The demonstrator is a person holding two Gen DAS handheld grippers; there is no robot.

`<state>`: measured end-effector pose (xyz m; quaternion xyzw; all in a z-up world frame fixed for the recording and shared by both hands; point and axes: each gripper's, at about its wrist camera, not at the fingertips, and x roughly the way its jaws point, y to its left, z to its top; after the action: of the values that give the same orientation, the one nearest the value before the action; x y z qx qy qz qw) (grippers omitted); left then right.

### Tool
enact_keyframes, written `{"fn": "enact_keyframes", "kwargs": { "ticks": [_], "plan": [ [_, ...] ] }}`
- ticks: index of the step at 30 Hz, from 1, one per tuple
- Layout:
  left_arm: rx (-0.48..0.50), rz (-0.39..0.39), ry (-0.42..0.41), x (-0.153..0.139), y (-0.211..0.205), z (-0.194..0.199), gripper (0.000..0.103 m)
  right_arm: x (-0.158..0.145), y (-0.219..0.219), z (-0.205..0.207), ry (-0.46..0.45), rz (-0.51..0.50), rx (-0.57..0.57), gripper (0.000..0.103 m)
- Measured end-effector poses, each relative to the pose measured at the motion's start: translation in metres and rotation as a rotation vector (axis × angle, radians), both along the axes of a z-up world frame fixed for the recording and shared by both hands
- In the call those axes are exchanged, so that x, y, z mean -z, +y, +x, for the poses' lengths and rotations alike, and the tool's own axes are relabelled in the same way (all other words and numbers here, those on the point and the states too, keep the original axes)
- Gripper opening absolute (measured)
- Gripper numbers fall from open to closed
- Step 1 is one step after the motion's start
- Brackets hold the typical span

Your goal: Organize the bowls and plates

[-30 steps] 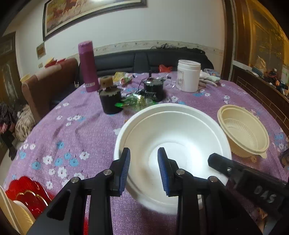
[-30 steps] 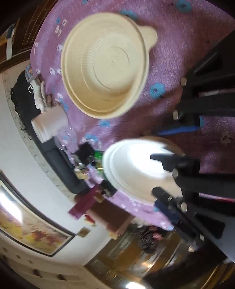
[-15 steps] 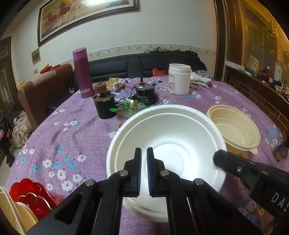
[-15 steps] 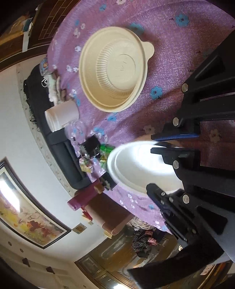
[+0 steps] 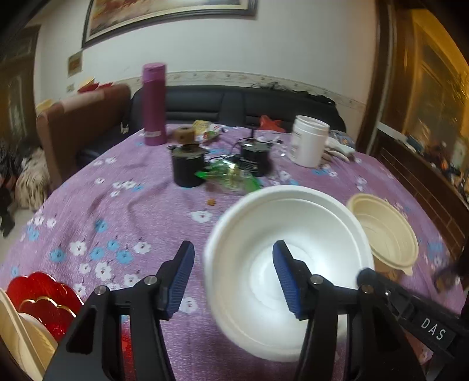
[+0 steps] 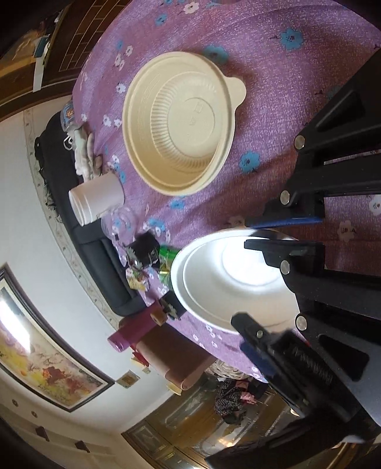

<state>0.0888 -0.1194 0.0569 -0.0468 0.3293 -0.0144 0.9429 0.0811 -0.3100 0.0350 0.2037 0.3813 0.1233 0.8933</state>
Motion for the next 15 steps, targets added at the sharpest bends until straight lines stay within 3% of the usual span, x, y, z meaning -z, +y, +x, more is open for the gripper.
{"fn": "enact_keyframes", "kwargs": {
  "ticks": [5, 11, 13, 14, 15],
  "plan": [
    [-0.023, 0.008, 0.028, 0.008, 0.001, 0.006, 0.063, 0.009, -0.01, 0.006, 0.046, 0.016, 0.041, 0.009],
    [0.004, 0.054, 0.054, 0.017, -0.01, 0.011, 0.066, 0.015, -0.018, 0.008, 0.076, 0.04, 0.06, 0.009],
    [0.024, 0.08, 0.051, 0.018, -0.016, 0.011, 0.054, 0.015, -0.017, 0.008, 0.074, 0.036, 0.06, 0.009],
    [0.03, 0.095, 0.053, 0.019, -0.019, 0.011, 0.031, 0.015, -0.017, 0.008, 0.073, 0.034, 0.059, 0.009],
    [0.043, 0.104, 0.061, 0.021, -0.022, 0.012, 0.016, 0.014, -0.017, 0.008, 0.072, 0.036, 0.059, 0.009]
  ]
}}
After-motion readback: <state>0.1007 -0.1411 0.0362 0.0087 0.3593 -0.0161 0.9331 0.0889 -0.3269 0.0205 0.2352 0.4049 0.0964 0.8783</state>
